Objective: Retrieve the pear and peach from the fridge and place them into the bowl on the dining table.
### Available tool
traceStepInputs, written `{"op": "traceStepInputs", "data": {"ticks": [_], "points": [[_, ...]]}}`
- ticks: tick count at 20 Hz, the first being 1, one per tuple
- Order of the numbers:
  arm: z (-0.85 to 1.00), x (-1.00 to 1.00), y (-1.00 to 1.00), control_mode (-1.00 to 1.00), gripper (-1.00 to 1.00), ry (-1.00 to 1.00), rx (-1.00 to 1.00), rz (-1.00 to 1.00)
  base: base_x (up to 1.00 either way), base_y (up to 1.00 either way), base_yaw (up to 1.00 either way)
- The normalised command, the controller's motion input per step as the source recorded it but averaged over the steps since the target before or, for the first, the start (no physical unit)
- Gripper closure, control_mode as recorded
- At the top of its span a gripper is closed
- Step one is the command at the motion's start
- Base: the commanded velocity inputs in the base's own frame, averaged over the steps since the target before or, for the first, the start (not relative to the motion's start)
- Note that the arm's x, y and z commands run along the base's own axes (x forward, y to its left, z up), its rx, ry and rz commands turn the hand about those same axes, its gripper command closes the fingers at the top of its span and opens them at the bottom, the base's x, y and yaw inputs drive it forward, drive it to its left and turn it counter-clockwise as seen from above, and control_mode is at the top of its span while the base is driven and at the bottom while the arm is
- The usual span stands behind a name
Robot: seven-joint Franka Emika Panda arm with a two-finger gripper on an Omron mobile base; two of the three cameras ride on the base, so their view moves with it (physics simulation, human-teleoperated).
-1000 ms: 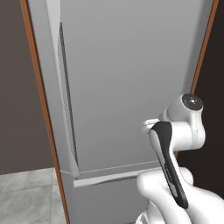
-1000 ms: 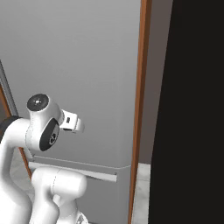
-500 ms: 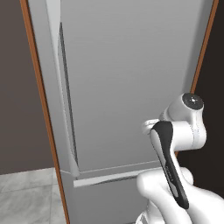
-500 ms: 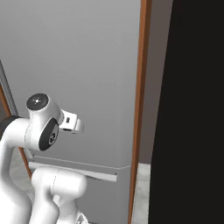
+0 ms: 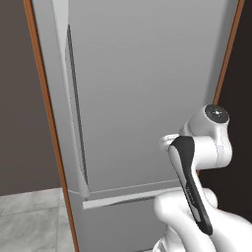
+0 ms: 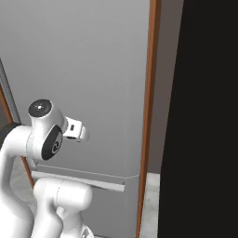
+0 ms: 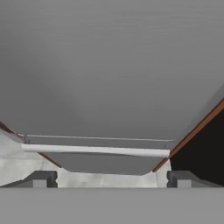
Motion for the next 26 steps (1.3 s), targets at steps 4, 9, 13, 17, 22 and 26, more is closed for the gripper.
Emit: {"op": "traceStepInputs", "data": {"ticks": [4,9,13,17,22,26], "points": [[0.0,0.0,0.0,1.0,-1.0,0.0,0.0,0.0,-0.44,0.3,0.0],[0.0,0.0,0.0,1.0,-1.0,0.0,0.0,0.0,-0.37,0.43,0.0],[0.0,0.0,0.0,1.0,-1.0,0.0,0.0,0.0,-0.31,0.64,-0.02],[0.0,0.0,0.0,1.0,-1.0,0.0,0.0,0.0,-0.32,0.69,-0.03],[0.0,0.0,0.0,1.0,-1.0,0.0,0.0,0.0,-0.35,0.65,-0.03],[0.0,0.0,0.0,1.0,-1.0,0.0,0.0,0.0,-0.33,0.62,-0.03]]}}
